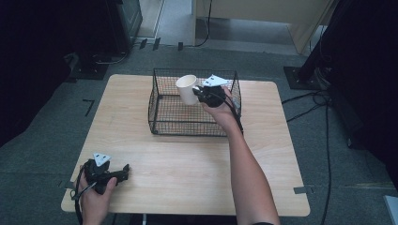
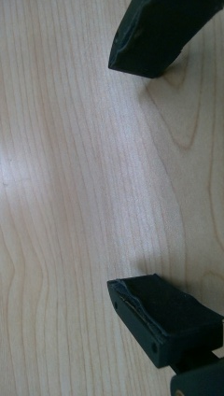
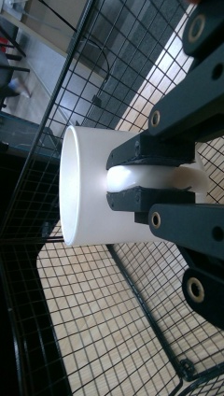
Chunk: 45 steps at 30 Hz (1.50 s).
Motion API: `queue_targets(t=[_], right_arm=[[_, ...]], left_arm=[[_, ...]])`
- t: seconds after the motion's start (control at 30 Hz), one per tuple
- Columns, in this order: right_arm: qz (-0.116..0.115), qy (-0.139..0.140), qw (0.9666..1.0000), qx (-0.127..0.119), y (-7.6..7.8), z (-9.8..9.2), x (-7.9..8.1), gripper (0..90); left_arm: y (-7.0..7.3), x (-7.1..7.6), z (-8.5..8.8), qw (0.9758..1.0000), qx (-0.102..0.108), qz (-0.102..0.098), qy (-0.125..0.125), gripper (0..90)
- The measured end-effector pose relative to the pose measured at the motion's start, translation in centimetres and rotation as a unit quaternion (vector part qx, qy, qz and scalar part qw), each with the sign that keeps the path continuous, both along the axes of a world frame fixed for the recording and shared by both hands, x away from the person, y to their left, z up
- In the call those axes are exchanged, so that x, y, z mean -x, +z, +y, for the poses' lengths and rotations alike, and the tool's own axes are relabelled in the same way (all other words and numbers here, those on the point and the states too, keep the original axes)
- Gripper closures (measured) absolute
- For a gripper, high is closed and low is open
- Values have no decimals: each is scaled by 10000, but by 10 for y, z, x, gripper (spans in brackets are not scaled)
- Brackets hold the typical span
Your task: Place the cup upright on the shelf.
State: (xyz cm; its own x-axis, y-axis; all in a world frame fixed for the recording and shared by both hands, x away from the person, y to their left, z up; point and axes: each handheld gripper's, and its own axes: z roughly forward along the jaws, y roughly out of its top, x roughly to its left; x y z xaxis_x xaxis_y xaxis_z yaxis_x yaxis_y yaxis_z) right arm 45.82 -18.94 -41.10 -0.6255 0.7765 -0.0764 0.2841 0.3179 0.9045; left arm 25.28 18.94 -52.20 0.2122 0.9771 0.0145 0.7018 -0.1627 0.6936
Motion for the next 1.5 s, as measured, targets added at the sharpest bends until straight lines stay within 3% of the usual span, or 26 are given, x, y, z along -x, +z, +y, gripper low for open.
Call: queue_targets(t=[0.17,0.27,0.5,0.8,0.93,0.97,1.03,1.3,1.33,1.5], right_arm=[[-12,225,9997,119,-3,7,-3,802],[93,347,9989,316,-8,14,-7,802],[224,498,9972,505,-18,19,-13,802],[373,725,9948,603,-24,25,-16,802],[523,674,9938,711,-23,22,-16,801],[569,670,9922,884,-24,21,-16,800],[645,619,9913,968,-25,19,-16,800],[855,403,9894,1099,-33,10,-20,797],[935,261,9887,1146,-36,8,-21,796],[987,116,9873,1243,-37,8,-22,794]], left_arm=[[0,0,0,10000,1,0,-1,0],[0,0,0,10000,0,0,-1,0],[0,0,0,10000,2,-5,1,0],[0,0,0,10000,1,-6,0,0],[0,0,0,10000,-2,-2,-2,0],[0,0,0,10000,-1,-1,-2,0],[0,0,0,10000,0,-5,-1,0],[0,0,0,10000,2,-3,-1,0],[0,0,0,10000,-2,0,-4,0],[0,0,0,10000,1,-2,-2,0]])
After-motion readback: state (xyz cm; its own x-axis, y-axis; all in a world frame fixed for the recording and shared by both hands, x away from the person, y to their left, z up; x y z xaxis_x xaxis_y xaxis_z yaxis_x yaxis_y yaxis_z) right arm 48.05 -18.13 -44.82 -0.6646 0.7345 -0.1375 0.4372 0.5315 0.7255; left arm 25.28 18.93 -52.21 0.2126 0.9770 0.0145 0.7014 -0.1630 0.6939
